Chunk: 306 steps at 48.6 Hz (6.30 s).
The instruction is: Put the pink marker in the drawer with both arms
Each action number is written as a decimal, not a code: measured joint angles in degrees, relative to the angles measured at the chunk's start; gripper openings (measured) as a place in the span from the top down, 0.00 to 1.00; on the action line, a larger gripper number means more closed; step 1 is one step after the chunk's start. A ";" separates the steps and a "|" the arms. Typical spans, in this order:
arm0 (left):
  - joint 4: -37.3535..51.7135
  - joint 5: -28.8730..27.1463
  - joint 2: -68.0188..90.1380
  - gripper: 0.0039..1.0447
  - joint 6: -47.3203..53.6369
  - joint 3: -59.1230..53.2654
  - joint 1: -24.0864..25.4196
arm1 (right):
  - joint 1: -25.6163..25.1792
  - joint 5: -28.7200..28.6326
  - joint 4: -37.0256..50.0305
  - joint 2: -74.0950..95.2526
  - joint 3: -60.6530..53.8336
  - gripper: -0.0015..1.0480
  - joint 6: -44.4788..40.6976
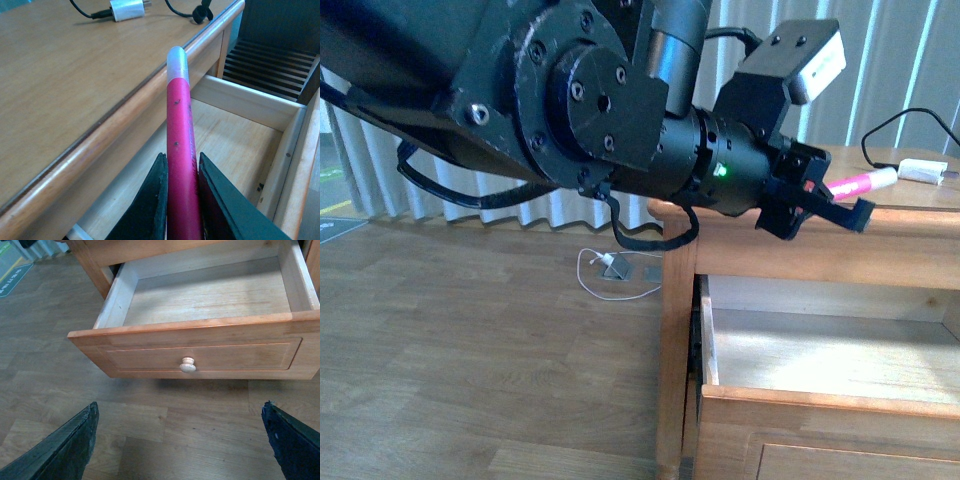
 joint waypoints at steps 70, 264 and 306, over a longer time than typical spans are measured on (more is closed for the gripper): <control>10.84 -20.92 -12.90 0.05 1.64 -20.26 0.39 | 0.00 0.00 0.00 0.00 0.00 0.08 0.00; -18.40 -24.98 -115.67 0.05 -16.35 -82.97 31.36 | 25.31 32.65 57.61 81.48 20.61 0.08 5.68; -18.40 -24.98 -115.67 0.05 -16.33 -82.97 31.36 | 27.10 39.82 72.72 101.35 39.41 0.08 5.11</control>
